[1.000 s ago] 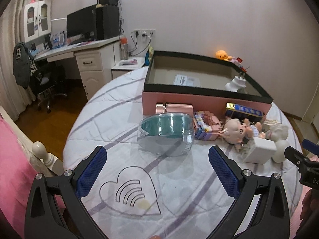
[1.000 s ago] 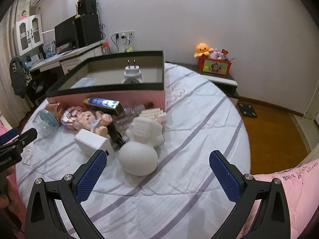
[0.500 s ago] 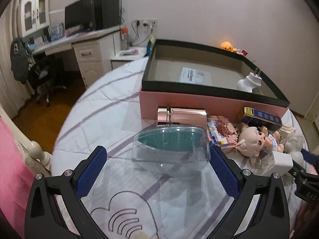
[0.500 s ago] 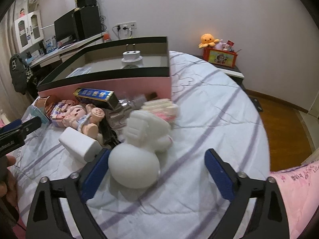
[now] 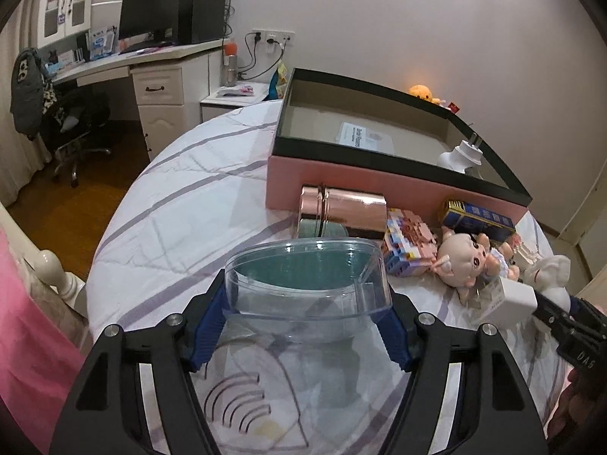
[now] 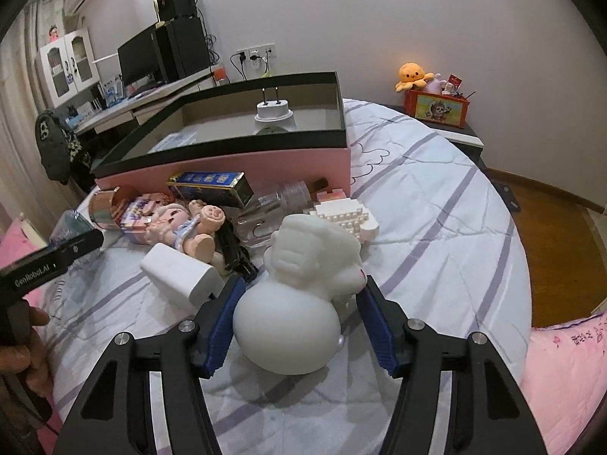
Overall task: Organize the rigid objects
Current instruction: 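Grasp the teal clear cup with the left tool while the right tool grasps the white egg toy, then lower the teal cup and white egg toy into the box and open both tools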
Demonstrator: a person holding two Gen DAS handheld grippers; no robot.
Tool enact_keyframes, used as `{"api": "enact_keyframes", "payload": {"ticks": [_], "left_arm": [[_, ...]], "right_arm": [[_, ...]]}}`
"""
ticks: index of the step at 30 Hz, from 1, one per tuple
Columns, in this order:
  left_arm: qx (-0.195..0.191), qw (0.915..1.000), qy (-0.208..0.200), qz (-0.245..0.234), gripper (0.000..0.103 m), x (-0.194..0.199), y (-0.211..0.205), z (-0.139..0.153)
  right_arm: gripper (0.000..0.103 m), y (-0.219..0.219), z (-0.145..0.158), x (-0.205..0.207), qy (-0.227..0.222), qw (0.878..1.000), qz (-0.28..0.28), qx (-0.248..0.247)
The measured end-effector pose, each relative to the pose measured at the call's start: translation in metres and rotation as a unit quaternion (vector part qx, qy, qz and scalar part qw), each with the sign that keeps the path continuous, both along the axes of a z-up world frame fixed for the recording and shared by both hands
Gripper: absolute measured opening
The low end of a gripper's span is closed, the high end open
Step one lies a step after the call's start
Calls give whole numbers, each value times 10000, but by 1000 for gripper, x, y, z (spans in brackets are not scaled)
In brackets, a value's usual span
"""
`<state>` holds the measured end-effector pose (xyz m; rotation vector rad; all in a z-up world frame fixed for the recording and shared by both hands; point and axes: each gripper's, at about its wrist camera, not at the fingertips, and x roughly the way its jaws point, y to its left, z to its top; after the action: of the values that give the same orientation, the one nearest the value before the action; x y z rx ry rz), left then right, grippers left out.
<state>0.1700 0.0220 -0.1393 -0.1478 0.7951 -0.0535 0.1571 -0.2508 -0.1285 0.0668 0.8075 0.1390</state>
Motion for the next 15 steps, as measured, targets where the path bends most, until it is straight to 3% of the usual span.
{"api": "enact_keyframes", "payload": {"ticks": [7,15], "left_arm": [[11,9999,-114,6,71,-17,4,8],[93,9982,-584,-129,71,-17,-1,54]], "right_arm": [[62,-5,15,-14,-122,9998,28,153],[62,1,59,-15,-552,9976,287,290]]}}
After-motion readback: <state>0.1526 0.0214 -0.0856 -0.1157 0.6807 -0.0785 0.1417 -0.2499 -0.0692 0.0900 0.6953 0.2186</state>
